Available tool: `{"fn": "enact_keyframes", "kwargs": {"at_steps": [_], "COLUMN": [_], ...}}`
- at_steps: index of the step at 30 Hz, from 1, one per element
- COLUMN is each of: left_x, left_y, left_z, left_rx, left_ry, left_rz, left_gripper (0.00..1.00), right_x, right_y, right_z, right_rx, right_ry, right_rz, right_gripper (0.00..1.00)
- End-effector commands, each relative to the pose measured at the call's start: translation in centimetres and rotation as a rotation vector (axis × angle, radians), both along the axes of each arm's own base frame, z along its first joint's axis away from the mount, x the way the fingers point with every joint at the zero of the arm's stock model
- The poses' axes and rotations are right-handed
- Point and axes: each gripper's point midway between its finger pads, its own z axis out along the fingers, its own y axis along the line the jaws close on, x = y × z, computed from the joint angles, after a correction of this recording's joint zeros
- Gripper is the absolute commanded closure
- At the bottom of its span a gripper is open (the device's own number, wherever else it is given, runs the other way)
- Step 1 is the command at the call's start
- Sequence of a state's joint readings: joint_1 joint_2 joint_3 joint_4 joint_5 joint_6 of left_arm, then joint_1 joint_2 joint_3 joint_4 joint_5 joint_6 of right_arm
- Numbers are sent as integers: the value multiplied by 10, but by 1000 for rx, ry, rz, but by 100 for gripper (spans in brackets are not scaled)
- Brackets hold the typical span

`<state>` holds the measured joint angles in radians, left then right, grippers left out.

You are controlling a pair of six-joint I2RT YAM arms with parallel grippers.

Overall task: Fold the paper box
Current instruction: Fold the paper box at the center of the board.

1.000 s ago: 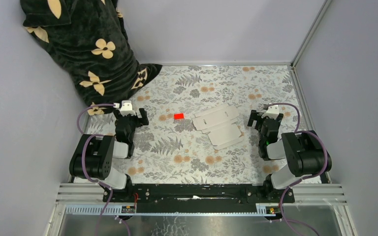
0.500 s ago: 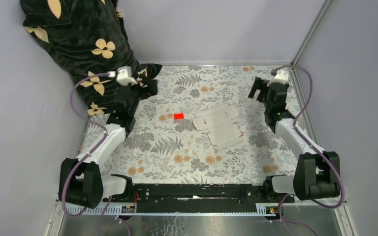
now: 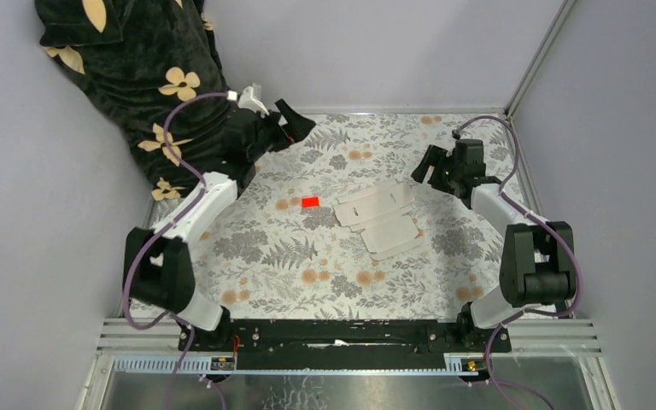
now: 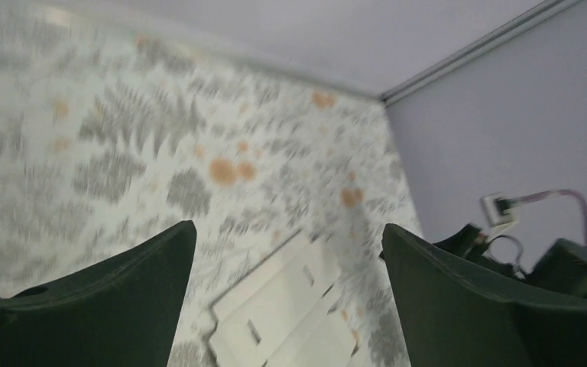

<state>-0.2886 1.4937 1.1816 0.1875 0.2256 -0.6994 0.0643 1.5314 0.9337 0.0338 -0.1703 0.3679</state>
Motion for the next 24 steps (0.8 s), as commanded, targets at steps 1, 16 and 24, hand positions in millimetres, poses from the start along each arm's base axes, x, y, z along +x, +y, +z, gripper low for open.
{"fn": "enact_keyframes", "kwargs": {"at_steps": [1,16,24], "left_x": [-22,-90,-101], "left_y": [-35,-55,-50], "left_z": [-51,-153,-185], "left_rx": [17,49,114], "left_ry": [211,402,437], "left_rz": [-74,-144,-67], "left_gripper": [1,1,1], "right_x": [7,-4,4], "right_y": [13,18,18], "right_z": [14,-38,-48], "right_rx": [30,23,19], "right_ry": [4,117,136], "right_rz": [87,144,152], "right_gripper": [18,30,32]}}
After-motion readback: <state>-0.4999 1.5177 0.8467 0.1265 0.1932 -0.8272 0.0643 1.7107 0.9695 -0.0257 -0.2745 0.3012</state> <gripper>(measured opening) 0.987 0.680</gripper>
